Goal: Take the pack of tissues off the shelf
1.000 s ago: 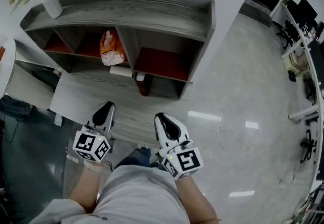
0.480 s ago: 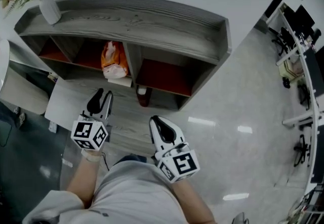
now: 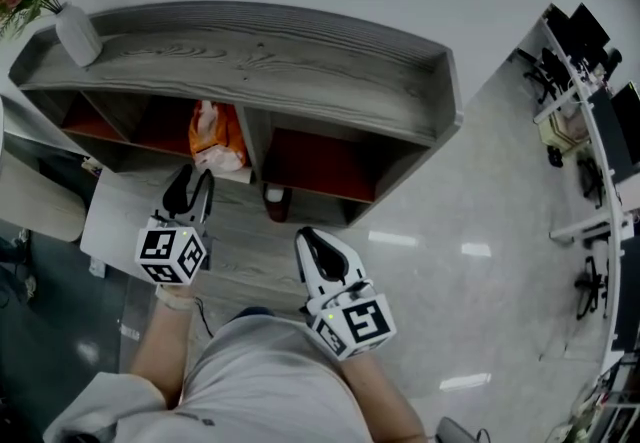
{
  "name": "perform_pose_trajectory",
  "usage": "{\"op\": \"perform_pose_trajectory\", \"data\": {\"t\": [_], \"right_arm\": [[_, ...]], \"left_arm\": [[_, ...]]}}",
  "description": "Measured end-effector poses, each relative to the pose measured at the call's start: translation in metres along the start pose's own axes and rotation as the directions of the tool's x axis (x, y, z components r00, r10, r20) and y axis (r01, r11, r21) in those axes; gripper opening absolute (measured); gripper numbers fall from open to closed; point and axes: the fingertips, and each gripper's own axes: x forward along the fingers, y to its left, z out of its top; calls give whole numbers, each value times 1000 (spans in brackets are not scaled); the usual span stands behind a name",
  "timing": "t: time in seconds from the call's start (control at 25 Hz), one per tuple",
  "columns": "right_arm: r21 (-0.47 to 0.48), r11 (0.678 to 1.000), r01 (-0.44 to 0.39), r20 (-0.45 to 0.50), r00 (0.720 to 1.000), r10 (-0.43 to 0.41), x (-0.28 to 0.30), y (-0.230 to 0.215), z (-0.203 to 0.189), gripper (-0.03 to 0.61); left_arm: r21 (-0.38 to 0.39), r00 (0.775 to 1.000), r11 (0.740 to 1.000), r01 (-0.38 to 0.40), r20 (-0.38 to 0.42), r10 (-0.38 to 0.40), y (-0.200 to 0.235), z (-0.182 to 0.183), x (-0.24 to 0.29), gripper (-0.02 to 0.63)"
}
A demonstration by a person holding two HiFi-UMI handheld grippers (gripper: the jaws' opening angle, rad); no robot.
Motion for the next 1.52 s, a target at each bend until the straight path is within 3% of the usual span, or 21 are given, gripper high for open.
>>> {"op": "perform_pose_trajectory", "data": {"t": [0.28, 0.4, 0.76, 1.52], "right_arm": [[1, 1000, 23, -6, 1000, -23, 11, -11, -1, 31], [3, 1000, 28, -5, 1000, -28, 12, -13, -1, 31], [8, 1000, 2, -6, 1000, -2, 7, -4, -1, 31], [37, 979, -201, -58, 977, 203, -32, 66, -32, 31]], "left_arm": [[6, 1000, 1000, 5, 3, -5, 8, 0, 18, 144], [9, 1000, 1000, 2, 12, -2, 10, 1, 19, 80], [19, 1000, 1000, 8, 25, -8, 1, 6, -2, 25], [13, 980, 980, -196, -9, 196, 4, -22, -147, 19]]}}
